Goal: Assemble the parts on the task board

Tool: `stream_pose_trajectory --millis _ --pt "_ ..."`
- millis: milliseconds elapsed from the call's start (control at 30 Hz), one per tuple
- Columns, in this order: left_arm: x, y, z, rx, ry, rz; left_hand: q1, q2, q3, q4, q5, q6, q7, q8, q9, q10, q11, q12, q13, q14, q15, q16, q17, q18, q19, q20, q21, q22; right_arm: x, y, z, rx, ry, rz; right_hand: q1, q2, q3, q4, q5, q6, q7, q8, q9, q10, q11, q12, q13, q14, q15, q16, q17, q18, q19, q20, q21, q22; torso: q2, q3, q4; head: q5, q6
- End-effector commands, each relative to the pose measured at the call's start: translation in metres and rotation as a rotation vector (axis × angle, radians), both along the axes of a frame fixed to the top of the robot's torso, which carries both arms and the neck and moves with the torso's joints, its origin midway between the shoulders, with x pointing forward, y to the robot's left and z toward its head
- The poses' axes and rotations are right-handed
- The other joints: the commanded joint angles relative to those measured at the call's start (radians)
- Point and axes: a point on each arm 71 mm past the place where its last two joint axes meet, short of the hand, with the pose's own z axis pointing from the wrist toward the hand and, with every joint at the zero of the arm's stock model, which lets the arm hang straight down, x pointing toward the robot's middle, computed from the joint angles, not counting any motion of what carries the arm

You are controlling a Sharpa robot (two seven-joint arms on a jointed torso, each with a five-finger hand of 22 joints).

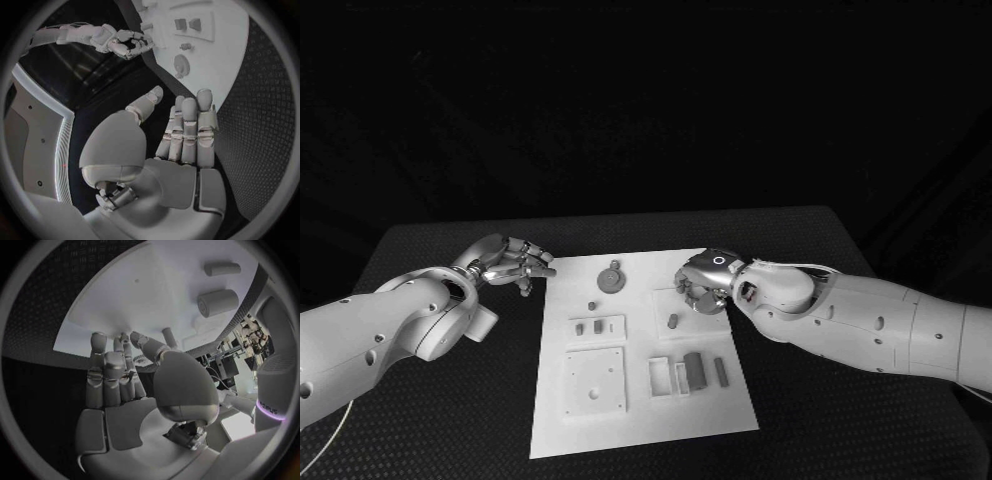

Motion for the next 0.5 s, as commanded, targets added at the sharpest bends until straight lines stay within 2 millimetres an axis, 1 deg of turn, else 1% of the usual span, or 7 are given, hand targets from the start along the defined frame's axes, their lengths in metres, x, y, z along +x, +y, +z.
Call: stream_pose_trajectory --millis 33,133,300,500 --pt "0.0000 -0.0016 0.0001 -0.006 0.009 -0.010 -0.009 0.000 -0.007 0.000 -0.004 -0.003 0.008 0.000 -0.001 -0.009 0.000 0.005 0.001 0.001 0.002 -0.006 -0.001 0.076 0.006 -0.003 -0.005 -0.001 -0.0023 -0.0037 -0.0102 -0.081 0.023 -0.008 0.001 0.007 -0.001 0.000 0.004 0.006 -0.001 0.006 0.001 0.021 0.006 0.006 0.001 0.001 -0.006 0.004 -0.001 0.024 0.001 -0.005 -0.002 0.005 0.000 0.0001 0.0002 -0.001 -0.001" --pt "-0.0001 -0.0011 0.0000 -0.004 0.011 -0.009 -0.009 0.000 -0.008 0.000 -0.004 -0.003 0.008 0.000 -0.001 -0.010 0.000 0.005 0.001 0.001 0.002 -0.006 -0.001 0.076 0.006 -0.003 -0.006 -0.002 -0.0024 -0.0043 -0.0106 -0.091 0.018 -0.008 0.001 0.006 -0.002 -0.001 0.003 0.006 -0.001 0.006 0.001 0.022 0.005 0.006 0.003 0.001 -0.006 0.004 -0.002 0.024 0.001 -0.005 -0.002 0.006 0.000 -0.0001 0.0001 -0.002 -0.003" --pt "0.0000 -0.0009 -0.0001 0.000 0.010 -0.010 -0.009 0.000 -0.008 -0.001 -0.004 -0.004 0.008 0.000 -0.002 -0.011 0.000 0.005 0.001 0.001 0.002 -0.007 -0.001 0.077 0.006 -0.003 -0.006 -0.002 -0.0024 -0.0049 -0.0103 -0.101 0.002 -0.010 0.002 0.003 -0.003 -0.003 0.003 0.006 -0.001 0.006 0.001 0.023 0.005 0.005 0.004 0.001 -0.007 0.004 -0.003 0.024 0.001 -0.005 -0.002 0.008 0.000 0.0002 -0.0005 -0.002 -0.003" --pt "-0.0001 -0.0005 -0.0003 0.004 0.013 -0.012 -0.010 -0.001 -0.009 -0.001 -0.004 -0.005 0.009 0.000 -0.002 -0.012 0.001 0.005 0.001 0.001 0.003 -0.007 -0.001 0.077 0.006 -0.003 -0.007 -0.002 -0.0021 -0.0064 -0.0099 -0.104 -0.009 -0.018 0.000 -0.007 -0.004 -0.004 0.004 0.000 0.002 0.001 -0.002 0.016 0.007 -0.003 0.006 0.001 -0.005 0.006 -0.005 0.024 0.001 -0.005 -0.003 0.011 0.000 -0.0002 -0.0003 -0.004 -0.004"
